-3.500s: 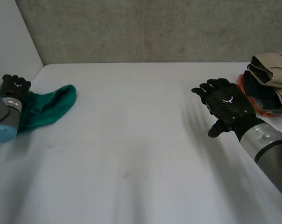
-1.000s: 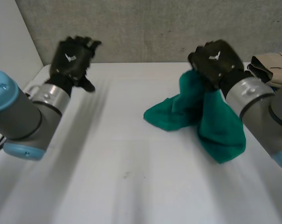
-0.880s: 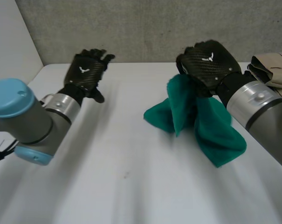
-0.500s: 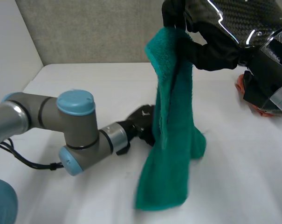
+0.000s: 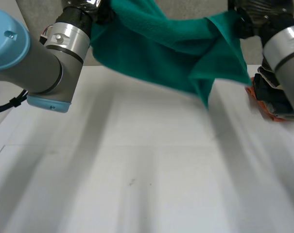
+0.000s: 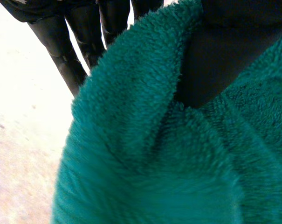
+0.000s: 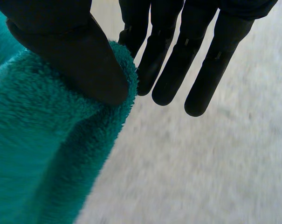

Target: Fold the laundry.

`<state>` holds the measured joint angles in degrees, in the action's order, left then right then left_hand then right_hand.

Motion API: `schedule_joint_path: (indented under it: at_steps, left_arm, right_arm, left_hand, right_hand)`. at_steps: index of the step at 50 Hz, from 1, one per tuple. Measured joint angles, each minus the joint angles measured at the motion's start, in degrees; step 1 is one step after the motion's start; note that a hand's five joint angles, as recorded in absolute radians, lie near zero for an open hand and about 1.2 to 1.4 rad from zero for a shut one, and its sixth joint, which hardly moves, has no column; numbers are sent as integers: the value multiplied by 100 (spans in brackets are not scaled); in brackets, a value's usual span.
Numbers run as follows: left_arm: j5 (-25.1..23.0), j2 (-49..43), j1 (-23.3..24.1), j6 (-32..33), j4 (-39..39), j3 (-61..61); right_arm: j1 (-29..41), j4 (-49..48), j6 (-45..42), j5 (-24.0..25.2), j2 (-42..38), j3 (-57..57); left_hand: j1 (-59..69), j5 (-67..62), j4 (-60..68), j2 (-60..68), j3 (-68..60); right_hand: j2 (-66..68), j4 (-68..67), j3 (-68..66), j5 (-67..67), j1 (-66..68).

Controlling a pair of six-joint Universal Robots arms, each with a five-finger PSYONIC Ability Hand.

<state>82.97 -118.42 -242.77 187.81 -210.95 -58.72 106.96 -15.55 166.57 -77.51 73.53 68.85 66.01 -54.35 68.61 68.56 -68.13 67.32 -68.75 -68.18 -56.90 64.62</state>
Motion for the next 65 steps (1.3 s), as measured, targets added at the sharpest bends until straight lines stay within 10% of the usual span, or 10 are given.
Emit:
schedule_joint_path:
  at_steps: [8, 17, 22, 25, 30, 51, 65]
  left_arm:
    - [698, 357, 178, 739, -48, -1481]
    - [883, 311, 405, 2045, 94, -3582]
    - [971, 365, 635, 2290, 253, -4203]
    - [1083, 551, 709, 2335, 685, -4324]
    - [1170, 992, 679, 2316, 1830, -3946]
    - [-526, -663, -503, 1267, 5535, -120]
    - [-345, -1729, -492, 1283, 5487, 192]
  right_arm:
    - [211, -736, -33, 215, -223, 566]
    - [136, 735, -911, 722, -768, 1436]
    - [133, 1497, -1872, 725, -1085, 1758]
    - [141, 1532, -2230, 606, -1156, 1961]
    - [171, 1205, -2314, 340, -917, 2226]
    - [116, 1496, -849, -915, 569, 3199]
    - [108, 1175, -999, -586, 511, 3872]
  left_hand:
    - [0, 0, 1, 0, 0]
    - [-180, 66, -391, -423, 390]
    - [-2109, 1738, -2187, -2173, 2114]
    - [-4684, 4197, -4616, -4575, 4501]
    - [-5193, 4994, -5382, -5316, 5297]
    - [-4198, 4007, -4439, -4453, 4401]
    - [-4198, 4008, -4437, -4452, 4398]
  right_hand:
    - [0, 0, 0, -13, 0]
    - [0, 0, -3, -49, 0]
    - [1, 10, -6, -48, 0]
    - [-2212, 2176, 2152, 2024, -2112]
    - [-5425, 5523, 5474, 5361, -5126]
    - [-5508, 5697, 5627, 5423, -5162]
    - [-5508, 5697, 5627, 5424, -5159]
